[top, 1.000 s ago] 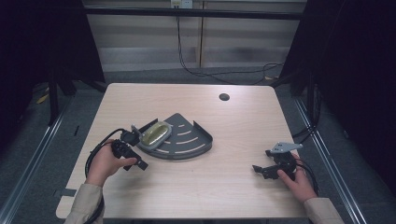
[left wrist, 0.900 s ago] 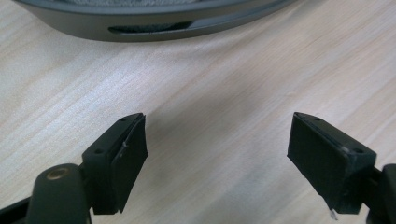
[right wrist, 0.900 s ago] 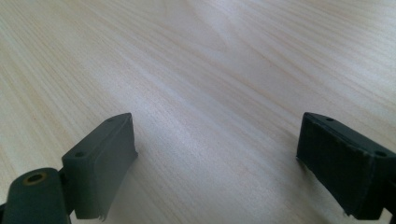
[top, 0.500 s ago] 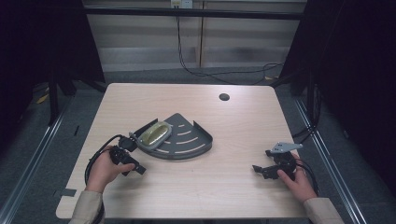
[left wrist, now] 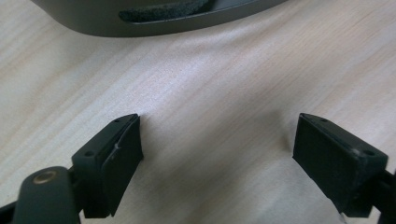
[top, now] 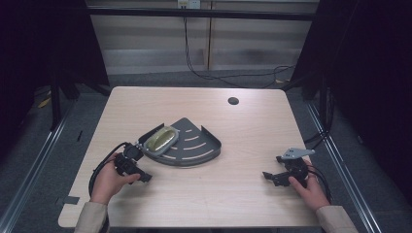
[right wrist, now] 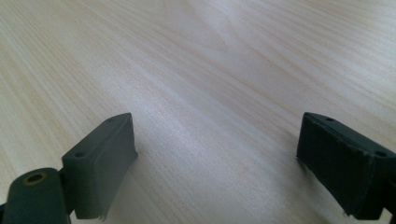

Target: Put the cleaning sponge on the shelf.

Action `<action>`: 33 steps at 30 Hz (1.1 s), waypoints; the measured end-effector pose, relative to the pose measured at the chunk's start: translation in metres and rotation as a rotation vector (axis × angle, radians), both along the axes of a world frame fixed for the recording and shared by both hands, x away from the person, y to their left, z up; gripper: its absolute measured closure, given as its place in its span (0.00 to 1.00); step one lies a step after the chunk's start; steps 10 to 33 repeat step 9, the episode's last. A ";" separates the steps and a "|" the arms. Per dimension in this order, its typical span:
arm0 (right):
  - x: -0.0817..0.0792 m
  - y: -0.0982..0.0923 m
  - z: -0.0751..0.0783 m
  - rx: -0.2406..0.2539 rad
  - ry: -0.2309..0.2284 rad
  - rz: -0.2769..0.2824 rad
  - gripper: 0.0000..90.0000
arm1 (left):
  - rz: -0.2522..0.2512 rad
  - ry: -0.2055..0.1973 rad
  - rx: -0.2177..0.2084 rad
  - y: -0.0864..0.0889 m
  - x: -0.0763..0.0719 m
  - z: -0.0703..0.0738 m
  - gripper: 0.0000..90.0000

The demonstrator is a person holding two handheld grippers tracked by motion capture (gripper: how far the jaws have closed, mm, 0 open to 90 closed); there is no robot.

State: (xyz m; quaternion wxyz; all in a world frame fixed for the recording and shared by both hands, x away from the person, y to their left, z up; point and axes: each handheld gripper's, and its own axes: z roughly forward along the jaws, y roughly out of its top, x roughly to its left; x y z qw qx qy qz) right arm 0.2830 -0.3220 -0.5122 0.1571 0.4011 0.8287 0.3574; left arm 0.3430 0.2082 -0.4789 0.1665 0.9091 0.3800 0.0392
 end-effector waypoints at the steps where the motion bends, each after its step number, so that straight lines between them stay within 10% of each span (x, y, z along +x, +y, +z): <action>1: 0.000 0.000 0.000 0.000 0.000 0.000 0.12 | -0.007 -0.007 0.002 0.000 0.000 0.000 0.16; 33: 0.000 0.000 0.000 0.000 0.000 -0.001 0.12 | -0.003 -0.037 -0.015 0.003 -0.003 -0.003 0.14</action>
